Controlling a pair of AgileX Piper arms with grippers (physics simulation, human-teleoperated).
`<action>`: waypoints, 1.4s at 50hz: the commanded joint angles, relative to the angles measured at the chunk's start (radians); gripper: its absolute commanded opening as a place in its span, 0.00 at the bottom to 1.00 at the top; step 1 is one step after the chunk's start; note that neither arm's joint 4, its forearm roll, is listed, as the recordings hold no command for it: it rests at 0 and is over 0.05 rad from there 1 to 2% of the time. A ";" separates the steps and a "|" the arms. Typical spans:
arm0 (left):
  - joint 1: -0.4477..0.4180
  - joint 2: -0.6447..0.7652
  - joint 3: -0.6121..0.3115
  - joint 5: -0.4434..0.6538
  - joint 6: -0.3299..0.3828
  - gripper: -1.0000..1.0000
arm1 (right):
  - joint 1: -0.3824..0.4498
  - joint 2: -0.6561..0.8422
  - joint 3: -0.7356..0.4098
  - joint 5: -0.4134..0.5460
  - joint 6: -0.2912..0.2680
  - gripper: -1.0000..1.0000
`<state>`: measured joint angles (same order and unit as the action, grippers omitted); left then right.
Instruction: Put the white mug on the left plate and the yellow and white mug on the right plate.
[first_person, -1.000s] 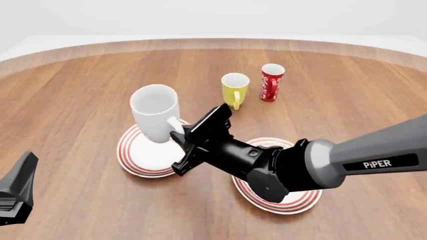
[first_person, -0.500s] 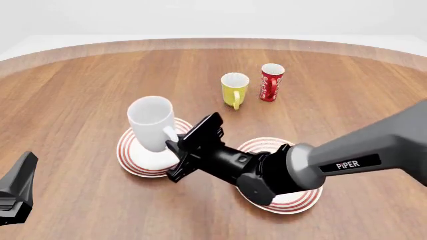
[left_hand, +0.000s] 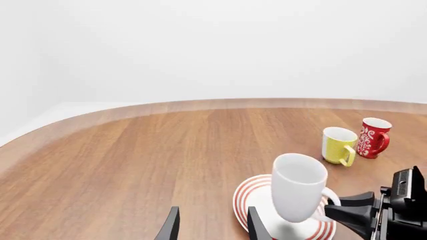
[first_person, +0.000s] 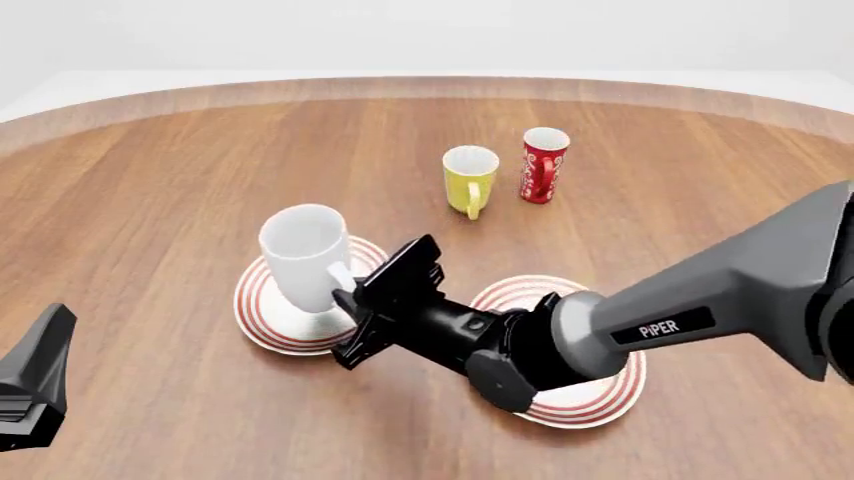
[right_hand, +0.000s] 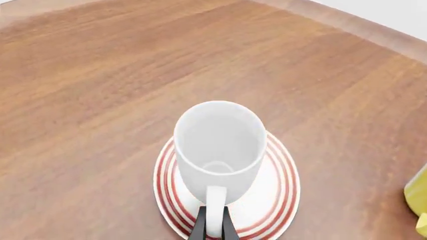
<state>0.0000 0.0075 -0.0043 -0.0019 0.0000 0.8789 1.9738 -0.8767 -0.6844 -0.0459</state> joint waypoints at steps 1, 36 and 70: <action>0.000 0.000 0.000 0.000 0.000 1.00 | -0.001 0.028 -0.016 -0.003 0.014 0.00; 0.000 0.000 0.000 0.000 0.000 1.00 | -0.006 0.068 -0.050 0.025 0.023 1.00; 0.000 0.000 0.000 0.000 0.000 1.00 | -0.021 -0.015 0.022 0.012 0.038 1.00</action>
<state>0.0000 0.0075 -0.0043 -0.0019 0.0000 0.8689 1.9949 -0.8820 -0.6696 -0.0064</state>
